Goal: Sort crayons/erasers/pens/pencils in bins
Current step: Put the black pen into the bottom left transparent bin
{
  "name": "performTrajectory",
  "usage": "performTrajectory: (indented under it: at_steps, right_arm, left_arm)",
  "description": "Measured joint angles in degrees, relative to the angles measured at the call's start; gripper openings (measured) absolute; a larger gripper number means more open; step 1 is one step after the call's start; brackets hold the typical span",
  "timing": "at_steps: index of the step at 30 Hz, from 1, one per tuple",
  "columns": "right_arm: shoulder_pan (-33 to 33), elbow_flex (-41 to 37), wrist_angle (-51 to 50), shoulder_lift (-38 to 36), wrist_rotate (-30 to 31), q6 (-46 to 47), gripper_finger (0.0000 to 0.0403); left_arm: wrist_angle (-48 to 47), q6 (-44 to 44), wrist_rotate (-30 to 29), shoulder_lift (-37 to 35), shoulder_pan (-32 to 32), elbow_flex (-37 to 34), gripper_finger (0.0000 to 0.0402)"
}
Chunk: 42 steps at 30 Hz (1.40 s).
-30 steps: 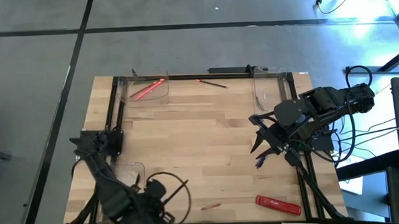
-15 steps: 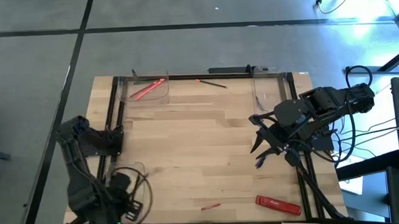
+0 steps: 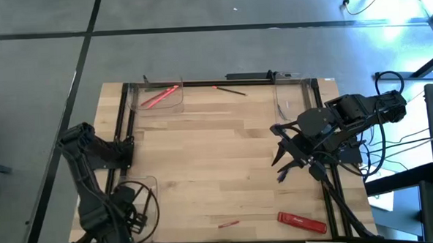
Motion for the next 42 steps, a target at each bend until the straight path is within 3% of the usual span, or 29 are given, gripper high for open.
performTrajectory:
  at_steps: [3, 10, 21, 29, 34, 38, 42]
  right_arm:
    - [0.0, 0.0, 0.1, 0.0, 1.0, 0.0, 0.0108]
    - [0.0, 0.0, 0.7, 0.0, 10.7, 1.6, 0.0108]
    - [0.0, 0.0, 0.7, 0.0, 10.5, 1.6, 0.0108]
    - [0.0, 0.0, 0.0, 0.0, 10.5, 1.6, 0.0108]
    - [-0.6, 0.0, -2.0, 0.0, 10.5, 2.9, 0.0108]
    - [-2.8, 0.0, -5.8, -0.3, 10.6, 5.7, 0.0108]
    - [-4.3, 0.0, -15.0, -0.3, 10.7, 6.6, 0.0108]
  left_arm:
    - [1.5, 0.0, -0.1, 0.0, 0.1, -2.5, 0.0000]
    - [6.4, 0.0, 0.0, 0.1, 0.1, -7.8, 0.0000]
    - [12.2, 0.6, -0.2, 0.1, 0.3, -12.7, 0.0024]
    - [13.5, 0.4, -0.5, 0.1, 0.3, -12.8, 0.0077]
    - [11.4, -1.5, -1.1, 0.1, 0.3, -10.0, 0.0083]
    - [6.2, -2.7, -7.1, -0.1, 0.3, -2.8, 0.0084]
    - [1.5, -1.6, -23.0, -0.2, 0.7, 4.9, 0.0084]
